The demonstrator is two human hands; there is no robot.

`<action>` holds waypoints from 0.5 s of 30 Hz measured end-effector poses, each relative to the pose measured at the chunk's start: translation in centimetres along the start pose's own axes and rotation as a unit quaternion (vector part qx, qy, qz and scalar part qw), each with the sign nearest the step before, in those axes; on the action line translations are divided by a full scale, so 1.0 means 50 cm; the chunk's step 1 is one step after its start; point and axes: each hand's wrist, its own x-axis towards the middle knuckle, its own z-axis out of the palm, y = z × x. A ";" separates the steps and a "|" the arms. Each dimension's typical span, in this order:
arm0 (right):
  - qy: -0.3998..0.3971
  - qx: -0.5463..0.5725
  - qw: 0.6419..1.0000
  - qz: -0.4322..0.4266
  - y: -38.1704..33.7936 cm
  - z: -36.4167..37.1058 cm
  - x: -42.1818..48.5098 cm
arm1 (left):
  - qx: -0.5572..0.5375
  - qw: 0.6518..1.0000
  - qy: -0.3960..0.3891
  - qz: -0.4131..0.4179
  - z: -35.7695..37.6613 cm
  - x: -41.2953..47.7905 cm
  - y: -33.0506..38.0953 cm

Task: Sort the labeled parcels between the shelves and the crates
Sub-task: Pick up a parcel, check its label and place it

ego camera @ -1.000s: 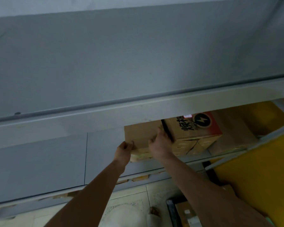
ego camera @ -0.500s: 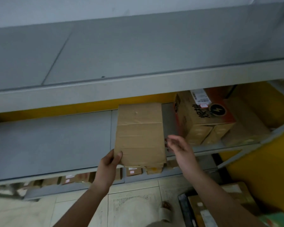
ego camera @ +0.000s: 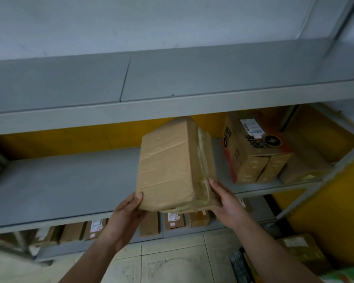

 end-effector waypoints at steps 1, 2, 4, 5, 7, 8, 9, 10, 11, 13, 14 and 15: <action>-0.017 0.030 0.999 0.012 0.001 0.008 -0.002 | 0.003 1.000 -0.005 0.003 0.002 -0.001 0.006; -0.021 0.054 0.998 0.020 0.001 0.016 -0.003 | 0.006 1.000 -0.005 0.005 0.004 -0.002 0.011; -0.012 0.065 0.998 0.019 0.001 0.029 -0.005 | 0.026 0.999 0.028 0.016 0.006 0.002 0.016; -0.004 0.056 0.998 0.013 0.000 0.033 -0.008 | 0.064 0.996 0.058 0.035 0.007 0.006 0.020; 0.014 0.012 1.000 -0.019 -0.003 0.039 -0.016 | 0.185 0.972 0.116 0.086 0.011 0.008 0.034; 0.023 -0.013 0.999 -0.041 -0.003 0.041 -0.018 | 0.228 0.960 0.125 0.101 0.016 0.005 0.039; 0.040 -0.043 0.996 -0.066 0.000 0.046 -0.019 | 0.252 0.955 0.116 0.108 0.027 -0.002 0.043; 0.063 -0.090 0.990 -0.091 0.004 0.056 -0.023 | 0.260 0.955 0.093 0.109 0.042 -0.011 0.046; 0.084 -0.148 0.978 -0.119 0.009 0.069 -0.028 | 0.252 0.960 0.063 0.101 0.059 -0.018 0.047; 0.116 -0.266 0.941 -0.173 0.026 0.098 -0.040 | 0.223 0.972 0.006 0.074 0.089 -0.020 0.038; 0.119 -0.307 0.924 -0.196 0.036 0.111 -0.047 | 0.212 0.975 -0.008 0.072 0.098 -0.014 0.027; 0.114 -0.333 0.912 -0.213 0.046 0.120 -0.052 | 0.203 0.976 0.003 0.076 0.102 -0.004 0.014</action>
